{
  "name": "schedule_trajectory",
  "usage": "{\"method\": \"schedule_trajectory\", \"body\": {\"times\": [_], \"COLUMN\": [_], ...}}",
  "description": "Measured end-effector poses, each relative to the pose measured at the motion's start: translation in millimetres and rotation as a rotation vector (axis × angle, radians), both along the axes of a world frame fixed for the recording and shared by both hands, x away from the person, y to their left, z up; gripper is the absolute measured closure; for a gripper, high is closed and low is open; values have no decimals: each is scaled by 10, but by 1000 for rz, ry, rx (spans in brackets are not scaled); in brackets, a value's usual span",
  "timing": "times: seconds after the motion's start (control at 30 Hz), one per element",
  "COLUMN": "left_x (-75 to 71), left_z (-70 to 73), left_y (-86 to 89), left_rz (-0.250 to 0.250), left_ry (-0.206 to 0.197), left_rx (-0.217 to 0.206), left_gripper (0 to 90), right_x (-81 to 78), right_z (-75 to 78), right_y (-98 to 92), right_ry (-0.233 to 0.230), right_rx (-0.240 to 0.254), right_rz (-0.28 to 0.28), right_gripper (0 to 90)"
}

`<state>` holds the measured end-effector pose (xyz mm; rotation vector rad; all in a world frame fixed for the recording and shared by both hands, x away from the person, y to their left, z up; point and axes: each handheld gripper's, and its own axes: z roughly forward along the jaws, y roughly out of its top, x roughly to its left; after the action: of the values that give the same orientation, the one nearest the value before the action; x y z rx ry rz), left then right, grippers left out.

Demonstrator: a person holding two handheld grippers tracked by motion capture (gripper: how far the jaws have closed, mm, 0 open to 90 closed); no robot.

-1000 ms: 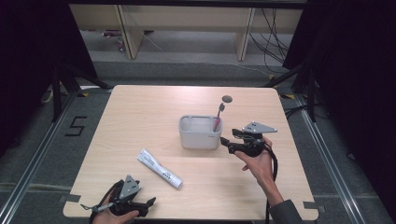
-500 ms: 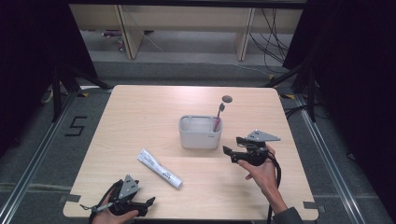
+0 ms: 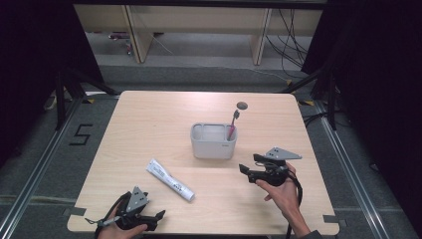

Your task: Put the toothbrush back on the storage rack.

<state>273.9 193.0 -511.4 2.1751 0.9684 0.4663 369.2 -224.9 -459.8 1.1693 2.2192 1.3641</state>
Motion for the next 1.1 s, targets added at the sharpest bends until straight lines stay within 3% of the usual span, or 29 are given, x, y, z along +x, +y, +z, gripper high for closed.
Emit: {"method": "schedule_trajectory", "body": {"times": [0.03,0.1,0.13,0.2,0.23,0.3,0.33,0.37,0.4,0.43,0.47,0.5,0.6,0.67,0.7,0.73,0.83,0.87,0.9,0.93,0.97,1.0,1.03,1.07,1.1], "left_x": [-2,-4,-2,-6,-7,1,2,-2,-2,0,1,1,1,-1,-2,-2,-2,-1,-1,-1,0,-1,-1,-2,-2], "left_z": [-4,-2,1,-2,-5,0,-1,0,-1,0,1,5,2,4,5,5,6,7,7,9,10,9,9,9,9], "left_y": [-8,-4,2,-4,-8,2,0,-2,-2,1,1,6,1,4,6,6,8,9,9,5,5,3,3,0,0], "left_rz": [5,5,1,5,7,-1,-1,-4,-2,-1,0,-4,1,-1,0,1,3,2,2,5,3,3,3,7,7], "left_ry": [-1,-1,1,2,1,0,0,3,0,0,-1,0,0,2,2,2,1,2,2,6,6,5,5,5,5], "left_rx": [-11,-5,2,-11,-17,3,3,-4,-2,4,4,9,2,5,5,4,4,6,6,9,10,8,8,3,3], "left_gripper": [158,158,158,158,158,158,158,158,158,158,158,158,158,158,158,158,158,158,158,158,158,158,158,158,158], "right_x": [6,-21,-26,-46,-61,-86,-109,-111,-126,-129,-150,-149,-184,-201,-231,-221,-264,-282,-306,-301,-323,-316,-316,-360,-357], "right_z": [-11,-20,-30,-34,-38,-45,-53,-53,-60,-62,-69,-70,-72,-89,-81,-98,-108,-112,-108,-122,-136,-141,-141,-162,-176], "right_y": [-17,-21,-34,-36,-25,-30,-10,-24,-14,-29,-11,-29,-29,-35,-36,-44,-57,-57,-63,-78,-67,-86,-86,-78,-87], "right_ry": [-40,-25,-44,-36,-29,-33,-12,-17,-3,-24,-3,-28,5,-6,23,-6,-1,26,32,5,16,-7,-7,26,18], "right_rx": [-17,-12,-24,-40,-16,-25,-3,-22,-8,-36,-11,-35,-24,-17,-19,-21,-23,-8,-23,-34,-16,-41,-41,-32,-31], "right_rz": [9,7,10,8,13,12,0,21,15,22,14,17,25,28,19,31,18,24,14,24,16,29,29,22,38], "right_gripper": [289,289,288,283,283,283,282,278,273,267,267,267,264,263,263,262,261,261,261,261,261,261,261,261,261]}}
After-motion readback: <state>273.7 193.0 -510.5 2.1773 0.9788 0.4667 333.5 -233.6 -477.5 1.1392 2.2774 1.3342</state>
